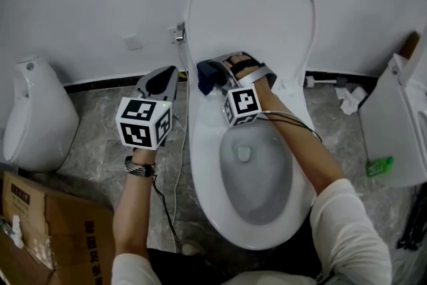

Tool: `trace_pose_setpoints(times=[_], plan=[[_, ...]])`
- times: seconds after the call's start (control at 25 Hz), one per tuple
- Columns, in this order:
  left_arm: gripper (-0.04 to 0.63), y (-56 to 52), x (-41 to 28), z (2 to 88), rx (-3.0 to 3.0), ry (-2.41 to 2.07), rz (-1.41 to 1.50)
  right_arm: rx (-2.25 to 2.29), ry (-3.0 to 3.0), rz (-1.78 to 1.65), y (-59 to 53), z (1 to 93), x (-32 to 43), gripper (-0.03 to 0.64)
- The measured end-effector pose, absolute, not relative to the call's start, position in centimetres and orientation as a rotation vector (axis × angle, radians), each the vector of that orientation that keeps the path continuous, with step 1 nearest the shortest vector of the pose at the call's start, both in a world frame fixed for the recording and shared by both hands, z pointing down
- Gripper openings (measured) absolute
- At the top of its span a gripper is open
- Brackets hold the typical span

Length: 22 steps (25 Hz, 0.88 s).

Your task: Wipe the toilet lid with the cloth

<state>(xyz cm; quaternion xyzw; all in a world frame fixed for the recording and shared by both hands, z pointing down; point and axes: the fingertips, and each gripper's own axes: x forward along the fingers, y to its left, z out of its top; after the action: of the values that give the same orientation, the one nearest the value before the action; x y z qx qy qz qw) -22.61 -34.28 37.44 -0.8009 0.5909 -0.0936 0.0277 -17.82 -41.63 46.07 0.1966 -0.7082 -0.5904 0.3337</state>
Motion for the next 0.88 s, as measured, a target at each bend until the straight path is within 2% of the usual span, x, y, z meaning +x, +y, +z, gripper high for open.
trace_pose_setpoints(times=[0.24, 0.56, 0.88], plan=[[0.002, -34.5, -22.3, 37.7, -2.482, 1.819, -0.290, 0.557, -1.867, -1.360, -41.7, 47.8, -15.0, 0.089], [0.002, -36.4, -23.5, 31.9, -2.397, 1.797, -0.120, 0.843, -1.958, -1.248, -41.8, 40.6, -7.2, 0.089], [0.115, -43.5, -21.6, 28.2, -2.440, 1.737, -0.219, 1.162, -2.303, -0.809, -38.8, 37.5, 0.7, 0.089]])
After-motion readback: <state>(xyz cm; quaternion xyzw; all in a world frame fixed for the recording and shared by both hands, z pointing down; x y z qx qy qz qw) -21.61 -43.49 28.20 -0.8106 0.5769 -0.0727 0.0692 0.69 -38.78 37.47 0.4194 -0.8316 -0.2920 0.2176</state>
